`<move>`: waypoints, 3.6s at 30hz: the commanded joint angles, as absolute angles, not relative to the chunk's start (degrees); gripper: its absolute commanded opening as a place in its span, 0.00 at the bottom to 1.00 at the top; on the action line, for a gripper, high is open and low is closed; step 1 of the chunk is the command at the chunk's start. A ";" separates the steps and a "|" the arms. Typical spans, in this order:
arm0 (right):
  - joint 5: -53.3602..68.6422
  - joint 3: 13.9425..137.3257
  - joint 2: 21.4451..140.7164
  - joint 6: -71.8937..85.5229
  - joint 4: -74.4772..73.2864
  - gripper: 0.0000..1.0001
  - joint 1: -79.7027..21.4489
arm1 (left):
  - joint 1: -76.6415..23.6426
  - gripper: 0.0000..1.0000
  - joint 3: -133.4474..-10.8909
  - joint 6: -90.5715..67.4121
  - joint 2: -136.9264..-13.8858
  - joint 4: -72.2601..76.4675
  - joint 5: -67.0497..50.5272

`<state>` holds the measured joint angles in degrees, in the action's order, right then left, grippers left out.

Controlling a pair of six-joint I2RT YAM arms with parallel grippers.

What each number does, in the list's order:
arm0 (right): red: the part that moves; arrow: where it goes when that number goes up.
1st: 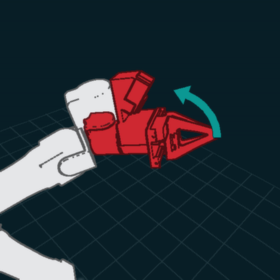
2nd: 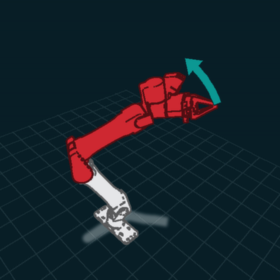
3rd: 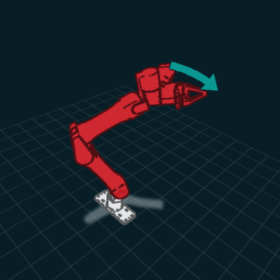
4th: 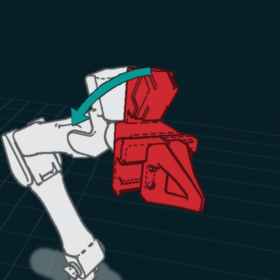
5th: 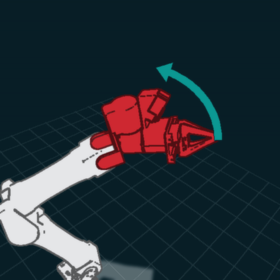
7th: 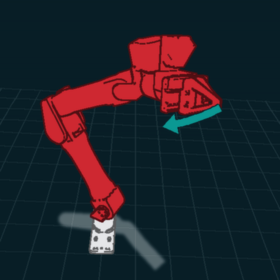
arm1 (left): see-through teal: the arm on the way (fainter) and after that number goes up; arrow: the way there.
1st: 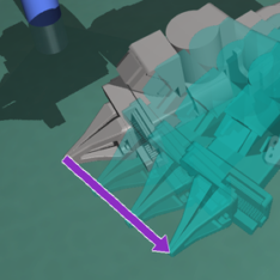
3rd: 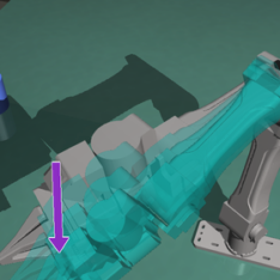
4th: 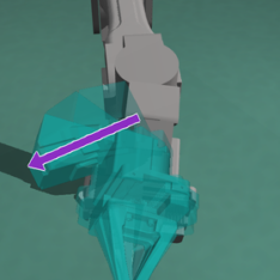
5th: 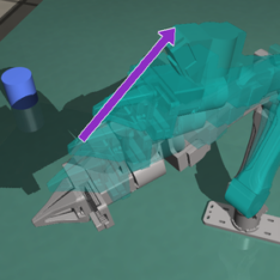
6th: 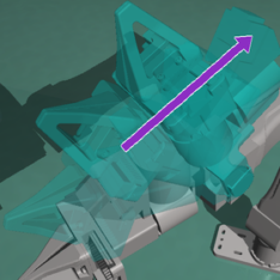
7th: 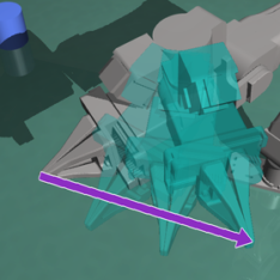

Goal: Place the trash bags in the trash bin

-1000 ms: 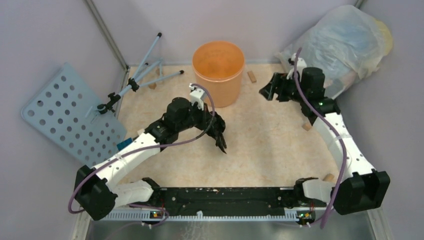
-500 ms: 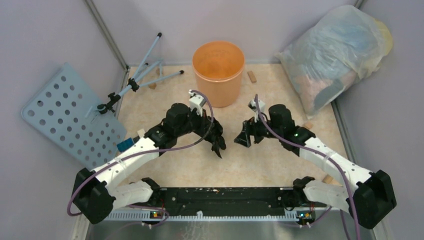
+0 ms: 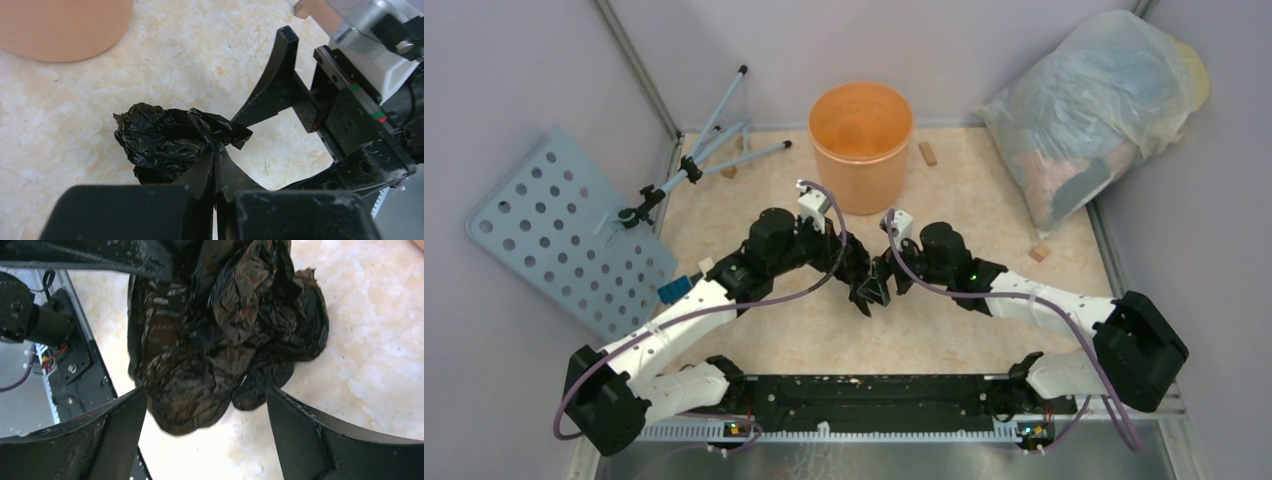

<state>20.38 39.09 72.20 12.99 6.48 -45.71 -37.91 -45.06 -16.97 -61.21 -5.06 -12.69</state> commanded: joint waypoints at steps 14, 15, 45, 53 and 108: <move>6.50 38.28 71.96 11.10 19.69 0.78 -49.92 | -37.71 0.00 -47.29 -17.12 -58.37 -3.54 -18.06; 6.47 38.38 71.98 10.55 19.56 0.78 -49.92 | -37.73 0.00 -47.21 -16.87 -58.23 -3.07 -19.57; -19.95 34.34 62.34 7.81 10.73 0.00 -49.62 | -37.59 0.87 -47.69 -23.99 -47.70 -9.65 -8.62; -29.02 33.32 58.98 12.27 7.76 0.00 -47.86 | -24.91 0.87 -43.49 -30.18 -49.78 -13.60 -15.29; -19.29 39.10 71.15 28.64 -4.21 0.71 -36.09 | -34.54 0.92 -41.62 -27.47 -68.30 -0.78 -18.64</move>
